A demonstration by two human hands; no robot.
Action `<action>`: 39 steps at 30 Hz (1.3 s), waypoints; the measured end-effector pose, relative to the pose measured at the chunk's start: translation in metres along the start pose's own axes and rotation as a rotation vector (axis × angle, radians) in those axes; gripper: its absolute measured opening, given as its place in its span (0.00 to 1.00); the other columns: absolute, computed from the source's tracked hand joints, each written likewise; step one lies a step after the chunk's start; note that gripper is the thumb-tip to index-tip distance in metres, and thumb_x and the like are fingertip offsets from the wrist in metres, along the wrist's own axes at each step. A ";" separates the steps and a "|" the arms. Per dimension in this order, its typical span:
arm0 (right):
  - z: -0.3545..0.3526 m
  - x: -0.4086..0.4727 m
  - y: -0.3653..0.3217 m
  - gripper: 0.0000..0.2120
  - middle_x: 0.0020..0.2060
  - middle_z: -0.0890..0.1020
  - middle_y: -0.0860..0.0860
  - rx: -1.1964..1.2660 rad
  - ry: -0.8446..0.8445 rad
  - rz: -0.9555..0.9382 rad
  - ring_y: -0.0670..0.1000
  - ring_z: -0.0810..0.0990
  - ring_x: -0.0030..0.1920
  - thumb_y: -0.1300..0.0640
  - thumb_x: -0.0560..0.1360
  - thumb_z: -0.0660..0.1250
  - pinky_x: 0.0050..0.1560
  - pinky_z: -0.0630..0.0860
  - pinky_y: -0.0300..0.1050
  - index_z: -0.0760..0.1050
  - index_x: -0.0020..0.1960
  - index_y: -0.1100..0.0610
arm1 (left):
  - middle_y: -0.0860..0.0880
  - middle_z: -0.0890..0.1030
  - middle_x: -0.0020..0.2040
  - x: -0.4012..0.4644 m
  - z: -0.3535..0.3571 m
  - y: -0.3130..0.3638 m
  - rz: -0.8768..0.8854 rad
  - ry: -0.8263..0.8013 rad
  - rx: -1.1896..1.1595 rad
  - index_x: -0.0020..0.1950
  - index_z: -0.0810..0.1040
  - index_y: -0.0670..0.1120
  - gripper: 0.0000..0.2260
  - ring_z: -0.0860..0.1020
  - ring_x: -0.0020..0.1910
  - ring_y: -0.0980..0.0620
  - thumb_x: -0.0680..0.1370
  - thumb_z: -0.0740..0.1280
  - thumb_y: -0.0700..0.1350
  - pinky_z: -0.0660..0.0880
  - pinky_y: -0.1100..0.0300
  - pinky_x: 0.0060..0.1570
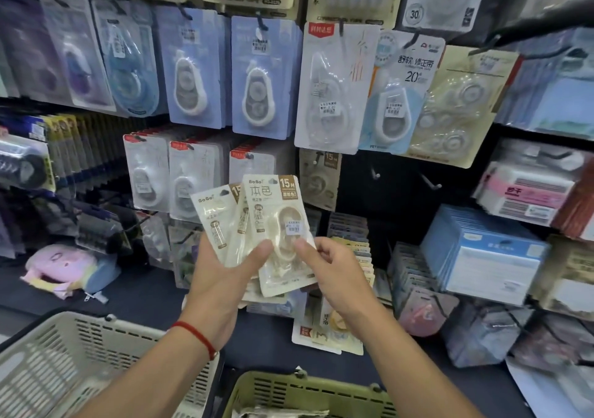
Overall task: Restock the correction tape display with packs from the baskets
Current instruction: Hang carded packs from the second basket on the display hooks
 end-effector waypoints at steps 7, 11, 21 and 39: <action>-0.036 -0.002 -0.008 0.15 0.49 0.86 0.47 0.084 0.314 -0.073 0.45 0.81 0.38 0.35 0.78 0.68 0.37 0.75 0.44 0.76 0.56 0.45 | 0.57 0.86 0.61 0.000 -0.015 0.008 0.018 0.119 0.079 0.68 0.75 0.58 0.31 0.85 0.61 0.54 0.68 0.82 0.46 0.79 0.39 0.63; -0.042 -0.002 -0.006 0.14 0.48 0.86 0.45 0.047 0.365 -0.075 0.46 0.81 0.38 0.34 0.79 0.67 0.39 0.76 0.45 0.74 0.56 0.42 | 0.57 0.86 0.59 -0.003 -0.027 0.018 0.052 0.216 0.147 0.68 0.74 0.57 0.28 0.85 0.58 0.52 0.72 0.81 0.44 0.81 0.34 0.58; -0.048 -0.002 -0.014 0.15 0.44 0.87 0.46 0.077 0.457 -0.101 0.52 0.87 0.32 0.39 0.79 0.70 0.33 0.81 0.47 0.77 0.55 0.49 | 0.54 0.85 0.61 -0.007 -0.030 0.031 0.109 0.238 0.183 0.68 0.73 0.57 0.27 0.85 0.59 0.45 0.73 0.81 0.44 0.81 0.28 0.52; -0.007 0.003 -0.001 0.07 0.46 0.88 0.47 0.138 0.146 -0.013 0.48 0.88 0.44 0.49 0.79 0.71 0.39 0.80 0.38 0.80 0.54 0.51 | 0.54 0.87 0.59 -0.001 -0.006 -0.001 0.032 0.066 0.099 0.67 0.75 0.53 0.24 0.86 0.58 0.53 0.74 0.79 0.43 0.84 0.58 0.49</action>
Point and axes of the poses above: each hand's wrist, its own x-axis towards the middle knuckle, its own z-axis out of the palm, y = z × x, the point moved 10 cm from there along x, towards the middle knuckle
